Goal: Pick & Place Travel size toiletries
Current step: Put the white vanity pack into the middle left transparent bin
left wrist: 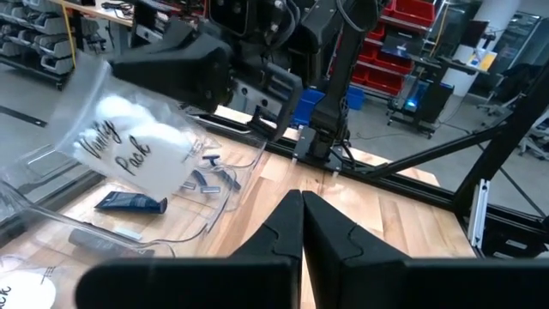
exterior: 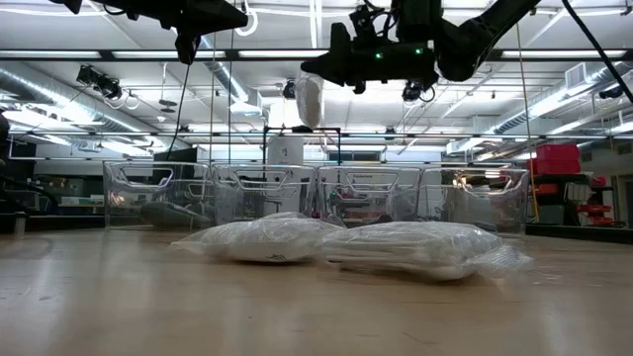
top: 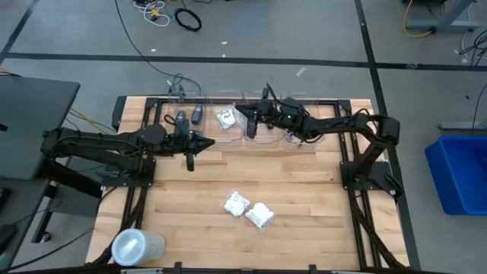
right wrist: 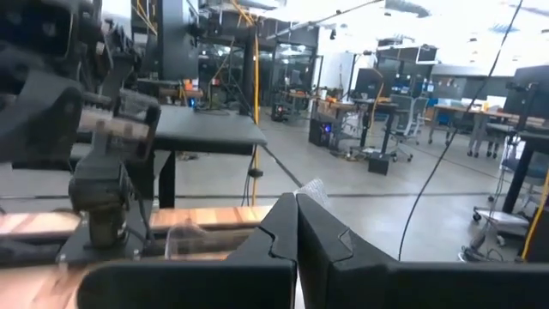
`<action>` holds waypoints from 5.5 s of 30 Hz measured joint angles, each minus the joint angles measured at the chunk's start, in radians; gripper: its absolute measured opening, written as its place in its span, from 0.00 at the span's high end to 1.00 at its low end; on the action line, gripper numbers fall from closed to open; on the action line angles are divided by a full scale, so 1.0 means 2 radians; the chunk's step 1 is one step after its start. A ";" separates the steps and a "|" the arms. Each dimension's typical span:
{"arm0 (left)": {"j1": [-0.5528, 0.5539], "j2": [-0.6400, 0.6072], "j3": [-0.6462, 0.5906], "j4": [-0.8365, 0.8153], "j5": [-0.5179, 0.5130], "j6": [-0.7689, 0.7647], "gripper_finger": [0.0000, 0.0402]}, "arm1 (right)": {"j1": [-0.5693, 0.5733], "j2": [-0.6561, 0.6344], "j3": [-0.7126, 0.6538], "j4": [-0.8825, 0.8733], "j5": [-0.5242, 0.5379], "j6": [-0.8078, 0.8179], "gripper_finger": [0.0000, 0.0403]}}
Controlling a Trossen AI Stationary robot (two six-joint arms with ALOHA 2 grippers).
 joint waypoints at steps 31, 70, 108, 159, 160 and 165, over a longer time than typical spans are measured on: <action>0.000 0.000 0.000 -0.001 -0.011 -0.011 0.98 | -0.013 0.120 0.130 -0.086 -0.014 0.015 1.00; 0.000 0.000 0.000 -0.001 -0.015 -0.012 0.97 | -0.013 0.159 0.129 -0.123 -0.012 0.023 0.96; 0.000 0.000 0.000 -0.009 -0.015 0.002 0.98 | 0.046 0.097 0.129 -0.147 -0.043 -0.005 0.65; 0.000 0.000 0.000 -0.013 -0.014 0.003 0.97 | 0.179 -0.009 0.055 -0.472 -0.073 0.089 0.67; 0.000 0.000 0.000 -0.013 -0.014 0.002 0.98 | 0.179 -0.009 0.051 -0.472 -0.081 0.089 0.67; 0.000 0.000 0.000 -0.013 -0.014 0.002 0.97 | 0.179 -0.009 0.033 -0.472 -0.114 0.090 0.67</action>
